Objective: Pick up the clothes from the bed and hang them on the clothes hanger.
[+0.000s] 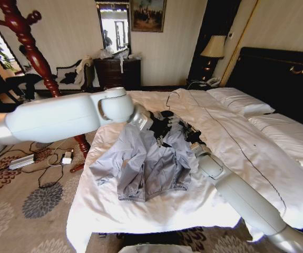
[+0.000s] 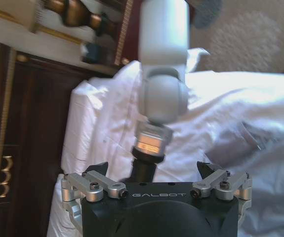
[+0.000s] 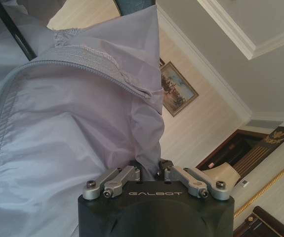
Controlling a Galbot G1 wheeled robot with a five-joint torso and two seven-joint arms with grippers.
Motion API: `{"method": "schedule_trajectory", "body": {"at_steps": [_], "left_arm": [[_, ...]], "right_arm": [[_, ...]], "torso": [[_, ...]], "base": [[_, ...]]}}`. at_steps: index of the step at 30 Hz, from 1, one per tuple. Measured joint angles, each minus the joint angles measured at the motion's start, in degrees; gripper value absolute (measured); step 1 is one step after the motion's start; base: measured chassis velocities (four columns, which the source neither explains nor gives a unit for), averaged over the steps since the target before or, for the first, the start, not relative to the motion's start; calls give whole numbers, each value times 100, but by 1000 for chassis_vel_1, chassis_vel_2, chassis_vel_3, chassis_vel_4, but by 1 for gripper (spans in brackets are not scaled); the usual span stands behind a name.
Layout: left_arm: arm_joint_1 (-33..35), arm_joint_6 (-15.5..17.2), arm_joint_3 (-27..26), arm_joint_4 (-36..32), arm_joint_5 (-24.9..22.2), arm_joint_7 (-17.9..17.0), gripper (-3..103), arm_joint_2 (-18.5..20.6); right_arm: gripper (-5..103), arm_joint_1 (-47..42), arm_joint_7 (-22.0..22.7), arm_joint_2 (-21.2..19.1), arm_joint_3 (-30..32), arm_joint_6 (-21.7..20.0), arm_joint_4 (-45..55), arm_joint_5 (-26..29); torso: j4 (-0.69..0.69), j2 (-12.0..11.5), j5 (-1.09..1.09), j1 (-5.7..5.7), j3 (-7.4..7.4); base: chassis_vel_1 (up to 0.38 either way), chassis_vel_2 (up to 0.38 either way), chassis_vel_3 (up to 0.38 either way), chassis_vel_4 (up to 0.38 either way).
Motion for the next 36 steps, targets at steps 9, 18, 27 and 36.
{"method": "schedule_trajectory", "body": {"at_steps": [9, 18, 27, 36], "left_arm": [[711, 440, -610, -341, -1656, -883, 100, 1080], [1692, 819, -1429, -451, -3280, -1453, 100, 1841], [1950, 469, -1741, -112, -3830, -719, 100, 2494], [2289, 188, -1720, 492, -3590, 695, 100, 3054]], "right_arm": [[15, -42, 33, -95, 29, 5, 6, 28], [15, -32, 56, -144, 2, 88, -58, -16], [15, -58, 58, -147, -23, 110, -70, -111], [15, -55, 56, -112, -86, 136, -52, -234]], "torso": [[0, 0, -3, 0, 0], [1, 0, -3, 0, 0], [2, 1, -4, 0, 0], [3, 1, -4, 0, 0]], "base": [[0, 0, 0, 0], [0, 0, 0, 0], [0, 0, 0, 0], [0, 0, 0, 0]]}}
